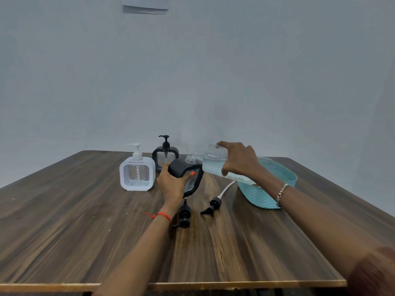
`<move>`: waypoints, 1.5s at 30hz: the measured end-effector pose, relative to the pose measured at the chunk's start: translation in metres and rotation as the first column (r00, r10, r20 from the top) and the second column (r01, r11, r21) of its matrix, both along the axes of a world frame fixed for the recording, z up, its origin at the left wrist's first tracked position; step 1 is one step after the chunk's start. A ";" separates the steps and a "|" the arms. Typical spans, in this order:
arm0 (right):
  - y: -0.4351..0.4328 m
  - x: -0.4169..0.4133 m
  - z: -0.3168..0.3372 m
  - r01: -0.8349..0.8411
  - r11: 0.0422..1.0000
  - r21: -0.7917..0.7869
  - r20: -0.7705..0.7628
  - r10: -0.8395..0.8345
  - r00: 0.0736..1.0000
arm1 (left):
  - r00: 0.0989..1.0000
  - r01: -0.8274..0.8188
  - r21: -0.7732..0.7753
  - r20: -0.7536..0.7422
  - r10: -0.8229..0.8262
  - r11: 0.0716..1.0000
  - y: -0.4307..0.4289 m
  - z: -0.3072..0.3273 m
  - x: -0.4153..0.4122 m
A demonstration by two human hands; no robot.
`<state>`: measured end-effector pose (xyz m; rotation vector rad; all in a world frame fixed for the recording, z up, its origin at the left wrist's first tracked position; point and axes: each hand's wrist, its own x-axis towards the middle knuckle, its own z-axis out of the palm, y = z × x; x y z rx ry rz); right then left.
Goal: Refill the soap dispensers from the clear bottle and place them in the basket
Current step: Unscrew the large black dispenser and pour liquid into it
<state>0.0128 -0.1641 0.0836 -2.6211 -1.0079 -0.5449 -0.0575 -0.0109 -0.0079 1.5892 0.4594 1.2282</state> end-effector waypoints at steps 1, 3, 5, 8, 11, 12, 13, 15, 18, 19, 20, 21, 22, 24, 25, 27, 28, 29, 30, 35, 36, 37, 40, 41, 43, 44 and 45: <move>0.000 0.000 0.000 0.001 1.000 0.000 -0.001 -0.001 1.000 | 1.000 0.003 -0.005 0.000 -0.003 1.000 -0.001 0.000 0.000; 0.000 0.000 0.000 0.002 1.000 0.000 -0.003 -0.002 1.000 | 1.000 0.006 -0.011 0.002 -0.006 1.000 -0.001 0.000 -0.001; 0.000 0.001 0.000 0.002 1.000 0.000 -0.003 -0.002 1.000 | 1.000 0.005 -0.017 0.001 -0.005 1.000 -0.002 0.001 0.000; 0.001 0.001 0.000 0.002 1.000 0.003 -0.010 -0.002 1.000 | 1.000 0.001 -0.024 -0.005 -0.001 1.000 -0.001 0.000 0.001; 0.000 0.001 0.001 0.005 1.000 0.001 -0.012 -0.005 1.000 | 1.000 0.005 -0.035 0.002 -0.004 0.999 0.000 -0.001 0.003; 0.000 0.001 0.001 0.003 1.000 0.002 -0.012 -0.003 1.000 | 1.000 0.006 -0.040 0.005 -0.006 0.999 0.000 -0.002 0.003; 0.000 0.000 0.001 0.002 1.000 0.003 -0.011 -0.002 1.000 | 1.000 0.008 -0.044 0.006 -0.008 0.999 0.000 -0.002 0.004; -0.001 0.000 0.001 0.000 1.000 0.002 -0.009 0.000 1.000 | 1.000 0.010 -0.044 0.004 -0.010 0.999 0.000 -0.002 0.004; -0.001 -0.001 0.000 0.000 1.000 0.000 -0.009 0.000 1.000 | 1.000 0.009 -0.044 0.006 -0.009 0.999 0.000 -0.003 0.004; -0.001 -0.001 0.000 0.001 1.000 0.000 -0.009 -0.001 1.000 | 1.000 0.008 -0.044 0.008 -0.008 0.999 0.000 -0.004 0.005; -0.001 -0.001 0.000 0.002 1.000 -0.001 -0.010 -0.002 1.000 | 1.000 0.010 -0.045 0.008 -0.010 0.999 -0.001 -0.004 0.005; -0.001 -0.001 0.001 0.003 1.000 -0.002 -0.009 -0.003 1.000 | 1.000 0.014 -0.047 0.008 -0.013 0.999 -0.001 -0.004 0.005; -0.001 -0.001 0.001 0.004 1.000 -0.002 -0.010 -0.004 1.000 | 1.000 0.018 -0.049 0.010 -0.017 0.999 -0.001 -0.004 0.005; -0.002 -0.001 0.001 0.004 1.000 -0.003 -0.010 -0.004 1.000 | 1.000 0.022 -0.055 0.011 -0.022 0.998 -0.001 -0.003 0.005; -0.002 -0.001 0.001 0.004 1.000 -0.004 -0.010 -0.004 1.000 | 1.000 0.023 -0.057 0.010 -0.023 0.998 -0.001 -0.003 0.005; -0.002 -0.001 0.001 0.002 1.000 -0.005 -0.012 -0.002 1.000 | 1.000 0.025 -0.054 0.008 -0.025 0.998 -0.001 -0.004 0.004; -0.002 -0.002 0.001 0.001 1.000 -0.004 -0.012 -0.001 1.000 | 1.000 0.026 -0.051 0.006 -0.025 0.998 -0.002 -0.004 0.004; -0.003 -0.002 0.001 0.001 1.000 -0.005 -0.011 -0.001 1.000 | 1.000 0.026 -0.048 0.007 -0.026 0.999 -0.002 -0.004 0.003; -0.002 -0.002 0.000 0.001 1.000 -0.005 -0.010 -0.001 1.000 | 1.000 0.026 -0.045 0.008 -0.026 0.999 -0.002 -0.004 0.003; -0.002 -0.002 0.000 -0.001 1.000 -0.011 -0.015 0.001 1.000 | 0.999 0.032 -0.056 0.005 -0.032 0.998 -0.002 -0.006 0.002; -0.002 -0.002 0.000 -0.001 1.000 -0.013 -0.014 0.001 1.000 | 0.999 0.033 -0.060 0.006 -0.033 0.998 -0.002 -0.006 0.002; -0.002 -0.002 0.000 -0.001 1.000 -0.014 -0.014 0.001 1.000 | 0.999 0.033 -0.062 0.007 -0.033 0.998 -0.002 -0.006 0.002; -0.002 -0.002 0.000 -0.003 1.000 -0.011 -0.017 0.003 1.000 | 1.000 0.031 -0.064 0.005 -0.031 0.997 -0.002 -0.005 0.002; -0.002 -0.002 0.000 -0.003 1.000 -0.009 -0.019 0.003 1.000 | 0.999 0.033 -0.066 0.008 -0.032 0.997 -0.002 -0.006 0.002; -0.002 -0.002 0.000 -0.001 1.000 -0.007 -0.024 0.000 1.000 | 0.999 0.031 -0.067 0.012 -0.030 0.997 -0.002 -0.006 0.002; -0.002 -0.002 0.000 0.001 1.000 -0.009 -0.025 -0.001 1.000 | 1.000 0.028 -0.066 0.012 -0.027 0.997 -0.002 -0.006 0.003; -0.002 -0.002 0.000 0.001 1.000 -0.012 -0.026 -0.001 1.000 | 1.000 0.027 -0.065 0.011 -0.026 0.998 -0.002 -0.007 0.003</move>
